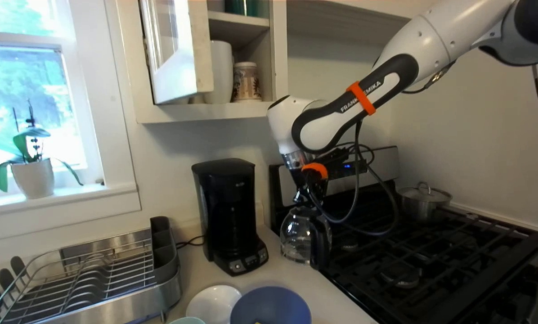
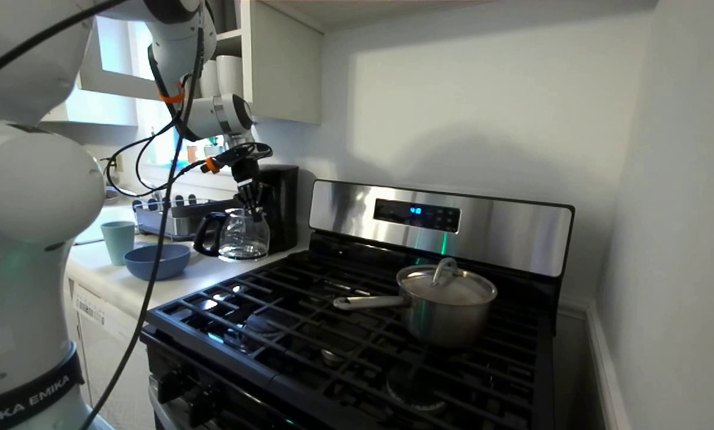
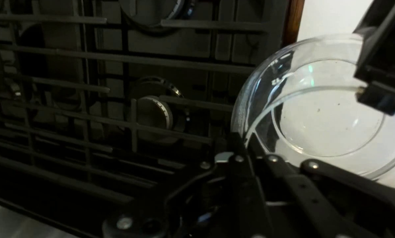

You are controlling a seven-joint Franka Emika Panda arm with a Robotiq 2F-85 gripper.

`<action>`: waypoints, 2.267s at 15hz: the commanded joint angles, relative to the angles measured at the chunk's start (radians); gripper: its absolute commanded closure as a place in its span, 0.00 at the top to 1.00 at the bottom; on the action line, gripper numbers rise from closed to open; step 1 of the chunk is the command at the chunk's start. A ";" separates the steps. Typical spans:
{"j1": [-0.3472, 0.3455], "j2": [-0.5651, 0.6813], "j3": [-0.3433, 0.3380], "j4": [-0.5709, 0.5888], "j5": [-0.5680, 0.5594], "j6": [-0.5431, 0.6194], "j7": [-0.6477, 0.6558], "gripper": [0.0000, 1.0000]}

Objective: Put the clear kettle on the counter

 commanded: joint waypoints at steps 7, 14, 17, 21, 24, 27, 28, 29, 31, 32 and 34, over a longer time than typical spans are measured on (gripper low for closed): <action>0.141 0.224 -0.073 0.363 -0.033 -0.068 -0.086 0.01; 0.181 0.246 -0.111 0.370 -0.082 -0.032 -0.064 0.01; 0.185 0.253 -0.121 0.355 -0.105 -0.009 -0.066 0.01; 0.181 0.255 -0.120 0.340 -0.094 -0.016 -0.082 0.01; 0.179 0.245 -0.111 0.326 -0.079 -0.026 -0.099 0.01; 0.180 0.223 -0.100 0.305 -0.068 -0.036 -0.131 0.01; 0.178 0.218 -0.096 0.300 -0.060 -0.042 -0.147 0.01; 0.175 0.214 -0.094 0.294 -0.052 -0.047 -0.160 0.01; 0.174 0.209 -0.094 0.280 -0.041 -0.044 -0.177 0.01; 0.173 0.208 -0.095 0.274 -0.035 -0.041 -0.182 0.01; 0.173 0.205 -0.098 0.258 -0.036 -0.030 -0.186 0.01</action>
